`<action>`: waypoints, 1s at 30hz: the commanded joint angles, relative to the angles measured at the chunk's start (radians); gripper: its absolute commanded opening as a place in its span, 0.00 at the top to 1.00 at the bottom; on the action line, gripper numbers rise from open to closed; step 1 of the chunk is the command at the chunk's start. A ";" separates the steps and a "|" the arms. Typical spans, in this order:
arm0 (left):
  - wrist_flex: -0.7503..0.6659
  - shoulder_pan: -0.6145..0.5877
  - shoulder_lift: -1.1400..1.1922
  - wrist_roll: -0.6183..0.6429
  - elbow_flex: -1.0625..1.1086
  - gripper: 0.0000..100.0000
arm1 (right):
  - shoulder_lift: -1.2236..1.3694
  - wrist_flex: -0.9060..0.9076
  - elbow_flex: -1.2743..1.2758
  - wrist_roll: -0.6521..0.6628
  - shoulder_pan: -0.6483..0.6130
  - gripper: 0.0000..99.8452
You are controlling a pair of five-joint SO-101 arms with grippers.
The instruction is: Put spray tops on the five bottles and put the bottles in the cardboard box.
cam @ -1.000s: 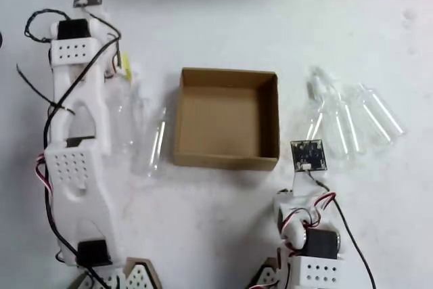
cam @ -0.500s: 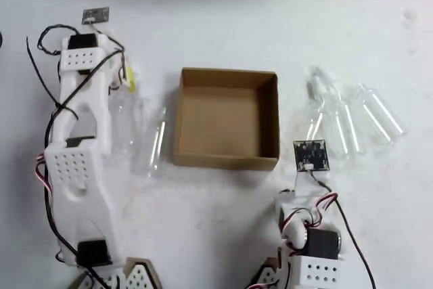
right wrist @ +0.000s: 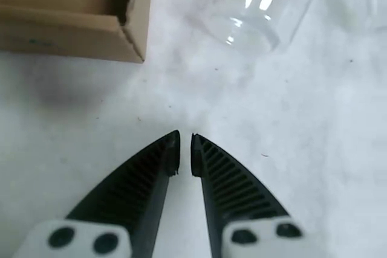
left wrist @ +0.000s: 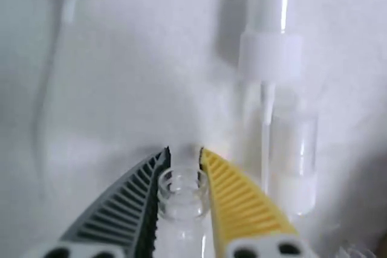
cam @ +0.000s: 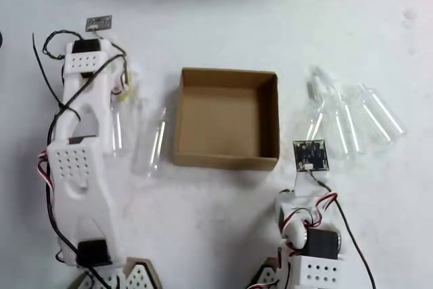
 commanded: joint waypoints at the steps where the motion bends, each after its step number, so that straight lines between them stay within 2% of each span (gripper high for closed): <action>1: 0.106 0.012 -0.045 0.014 -0.121 0.98 | -0.004 -0.016 0.009 0.000 0.012 0.98; 9: 0.382 0.021 -0.068 0.015 -0.494 0.98 | -0.004 -0.016 0.009 0.000 0.012 0.98; 19: 0.396 0.173 -0.116 0.017 -0.798 0.98 | -0.004 -0.016 0.009 -0.002 0.013 0.98; 30: 0.397 0.262 -0.470 0.011 -0.767 0.98 | -0.004 -0.016 0.009 -0.002 0.013 0.98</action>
